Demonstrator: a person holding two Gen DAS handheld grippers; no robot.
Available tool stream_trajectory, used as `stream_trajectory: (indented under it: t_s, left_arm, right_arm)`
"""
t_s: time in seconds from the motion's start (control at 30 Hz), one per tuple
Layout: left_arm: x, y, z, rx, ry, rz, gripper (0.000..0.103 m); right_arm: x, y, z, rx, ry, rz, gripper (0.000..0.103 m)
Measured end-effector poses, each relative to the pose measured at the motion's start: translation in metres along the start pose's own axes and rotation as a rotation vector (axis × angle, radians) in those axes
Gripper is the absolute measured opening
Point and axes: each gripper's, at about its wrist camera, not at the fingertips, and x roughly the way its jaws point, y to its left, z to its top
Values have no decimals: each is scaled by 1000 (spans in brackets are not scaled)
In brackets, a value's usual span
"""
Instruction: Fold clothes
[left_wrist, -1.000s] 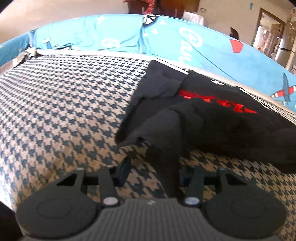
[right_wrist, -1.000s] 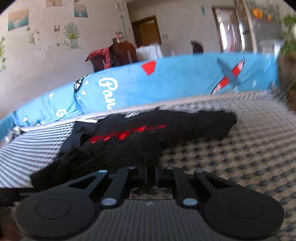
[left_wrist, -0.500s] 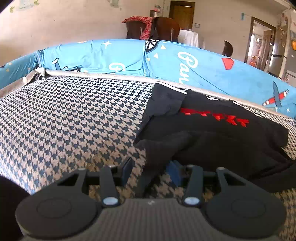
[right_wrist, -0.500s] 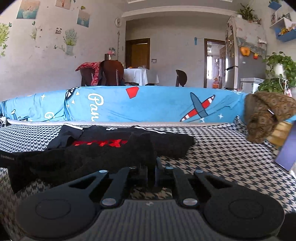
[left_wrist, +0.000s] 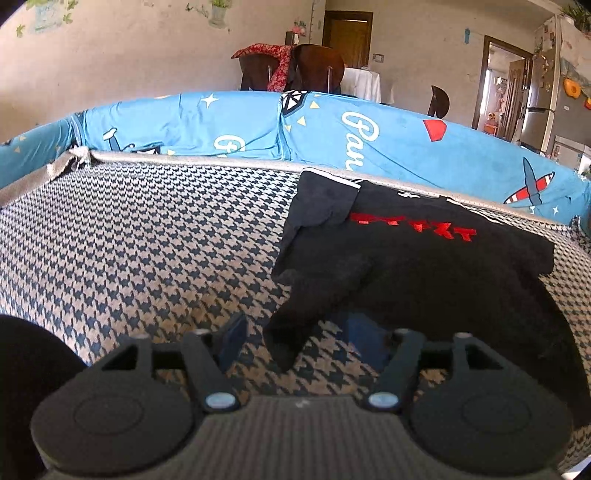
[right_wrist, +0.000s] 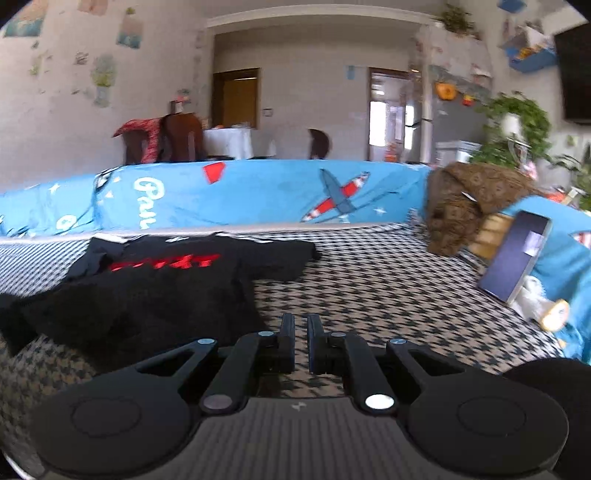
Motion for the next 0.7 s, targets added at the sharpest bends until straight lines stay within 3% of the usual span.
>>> stream_trajectory:
  t_s: [0.13, 0.43, 0.57, 0.7]
  left_arm:
    - [3, -5, -2, 21, 10, -10, 79]
    - [13, -13, -4, 39, 38, -41, 93]
    - [24, -11, 0, 8, 66, -61, 94]
    - [40, -5, 9, -55, 113, -99, 95]
  right_arm:
    - [2, -3, 0, 19, 24, 30, 9]
    - [16, 36, -12, -118, 118, 265, 9]
    - [18, 52, -20, -166, 150, 343, 11]
    - [17, 68, -25, -204, 169, 397, 22]
